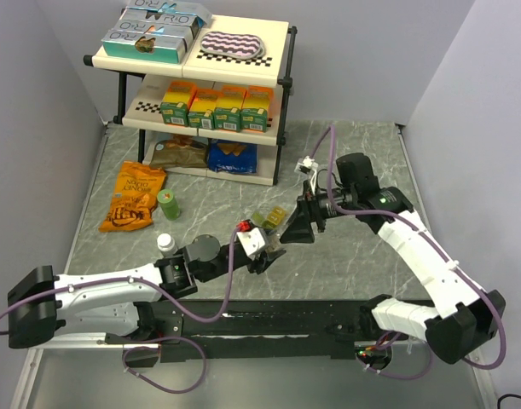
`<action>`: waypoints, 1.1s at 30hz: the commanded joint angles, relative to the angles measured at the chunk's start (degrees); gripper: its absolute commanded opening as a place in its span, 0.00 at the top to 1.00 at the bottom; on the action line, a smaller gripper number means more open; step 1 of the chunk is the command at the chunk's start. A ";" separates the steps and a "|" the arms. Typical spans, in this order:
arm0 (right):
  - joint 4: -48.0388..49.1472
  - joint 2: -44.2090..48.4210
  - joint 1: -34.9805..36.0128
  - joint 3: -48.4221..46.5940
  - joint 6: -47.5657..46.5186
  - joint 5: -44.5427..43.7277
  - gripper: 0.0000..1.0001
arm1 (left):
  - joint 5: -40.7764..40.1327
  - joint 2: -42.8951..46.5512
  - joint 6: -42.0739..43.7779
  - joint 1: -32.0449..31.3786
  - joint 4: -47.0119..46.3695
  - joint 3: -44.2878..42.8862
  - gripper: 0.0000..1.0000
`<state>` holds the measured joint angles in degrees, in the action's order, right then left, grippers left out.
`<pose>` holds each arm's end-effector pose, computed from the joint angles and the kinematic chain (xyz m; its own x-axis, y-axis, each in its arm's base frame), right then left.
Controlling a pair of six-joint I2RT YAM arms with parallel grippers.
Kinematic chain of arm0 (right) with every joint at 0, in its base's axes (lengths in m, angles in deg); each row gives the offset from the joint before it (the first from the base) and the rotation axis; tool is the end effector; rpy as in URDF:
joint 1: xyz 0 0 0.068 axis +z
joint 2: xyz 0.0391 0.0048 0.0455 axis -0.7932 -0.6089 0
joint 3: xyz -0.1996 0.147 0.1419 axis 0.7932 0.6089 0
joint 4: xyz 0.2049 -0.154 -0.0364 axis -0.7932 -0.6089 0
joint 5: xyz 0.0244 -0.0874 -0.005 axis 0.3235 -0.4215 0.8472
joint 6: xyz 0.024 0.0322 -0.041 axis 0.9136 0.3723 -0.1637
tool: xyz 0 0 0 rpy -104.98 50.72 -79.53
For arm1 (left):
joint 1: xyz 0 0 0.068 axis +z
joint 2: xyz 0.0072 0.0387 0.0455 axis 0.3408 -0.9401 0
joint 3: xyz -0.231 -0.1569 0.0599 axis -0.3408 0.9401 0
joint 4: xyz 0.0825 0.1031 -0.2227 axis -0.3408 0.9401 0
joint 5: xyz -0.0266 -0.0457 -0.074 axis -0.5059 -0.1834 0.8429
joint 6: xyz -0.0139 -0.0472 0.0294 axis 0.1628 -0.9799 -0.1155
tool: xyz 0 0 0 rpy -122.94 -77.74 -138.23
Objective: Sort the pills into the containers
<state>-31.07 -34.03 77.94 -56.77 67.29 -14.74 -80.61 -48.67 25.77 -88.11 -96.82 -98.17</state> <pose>0.1811 0.1241 0.3640 -0.5591 -0.2853 -0.7784 -0.8290 0.2032 0.5210 0.0925 -0.2250 0.2952 0.0586 0.0487 -0.9971 0.9058 0.4174 0.0736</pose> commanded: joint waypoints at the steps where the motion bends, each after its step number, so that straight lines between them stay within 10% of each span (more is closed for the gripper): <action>1: 3.09 -0.57 -0.05 0.32 7.03 2.35 0.17 | -7.01 -0.81 1.81 -0.46 -5.73 -0.43 0.99; 7: 3.17 -0.58 -0.14 -0.47 6.68 4.03 0.37 | -8.07 -1.43 1.46 -0.46 -5.82 -0.26 0.99; 14: -0.23 -2.59 0.21 -4.05 0.46 8.42 0.94 | -3.17 -1.08 1.28 -0.37 -4.33 -0.61 0.99; 21: -34.98 -8.92 4.07 -17.51 -58.34 14.67 0.96 | 18.18 1.37 -1.25 4.10 0.42 -1.05 0.99; 24: -35.78 -7.97 7.15 -16.65 -70.80 9.33 0.95 | 29.76 2.52 -3.71 7.53 1.91 -1.31 0.99; 31: -23.01 -5.05 13.31 -12.41 -65.93 -3.97 0.97 | 35.19 1.12 -6.27 9.65 6.13 -3.42 0.99; 33: -21.27 -4.27 13.13 -12.16 -60.51 -3.62 0.81 | 33.25 1.55 -5.84 9.65 5.35 -2.98 0.99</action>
<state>-56.75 -38.79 90.05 -67.17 5.13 -20.60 -51.85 -47.17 19.54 -78.45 -90.11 -98.52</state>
